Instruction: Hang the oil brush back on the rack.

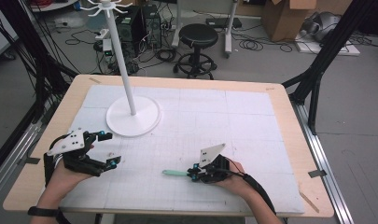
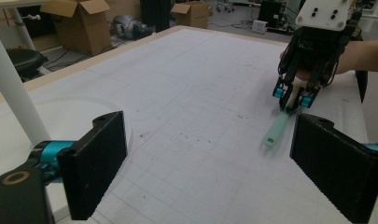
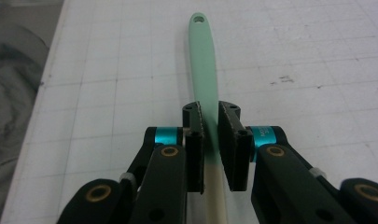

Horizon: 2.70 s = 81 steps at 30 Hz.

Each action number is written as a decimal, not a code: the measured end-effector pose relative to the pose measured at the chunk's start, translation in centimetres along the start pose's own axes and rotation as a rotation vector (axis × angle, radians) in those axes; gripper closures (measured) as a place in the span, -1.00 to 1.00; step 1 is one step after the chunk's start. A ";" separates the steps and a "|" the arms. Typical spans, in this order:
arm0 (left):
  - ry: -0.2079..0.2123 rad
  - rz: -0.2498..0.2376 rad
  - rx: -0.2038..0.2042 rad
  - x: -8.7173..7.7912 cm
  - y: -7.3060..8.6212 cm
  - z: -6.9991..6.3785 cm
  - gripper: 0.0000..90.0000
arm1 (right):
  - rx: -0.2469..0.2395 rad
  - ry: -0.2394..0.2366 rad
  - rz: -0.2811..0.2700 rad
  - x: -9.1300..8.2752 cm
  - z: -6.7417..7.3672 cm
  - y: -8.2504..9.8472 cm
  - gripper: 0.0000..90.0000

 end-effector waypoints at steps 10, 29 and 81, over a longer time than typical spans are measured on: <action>-0.001 -0.006 0.000 -0.1 0.0 -0.1 -0.74 | 0.008 0.030 -0.075 -1.3 -0.1 -1.4 0.82; 0.015 -0.023 0.000 -0.3 -0.2 -0.4 -0.74 | 0.000 0.222 -0.237 -5.6 -3.3 -7.6 0.82; 0.054 -0.110 -0.018 -1.0 -0.7 -0.7 -0.74 | 0.076 0.547 -0.624 -10.6 -11.1 -25.8 0.82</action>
Point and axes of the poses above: each handheld gripper's, and its own axes: x roughly forward along the jaws, y roughly out of its underside, z roughly to its left, the point moved 3 cm from there along x, roughly forward along the jaws, and after that the axes turned 4 degrees about -x, right-handed, at the moved point
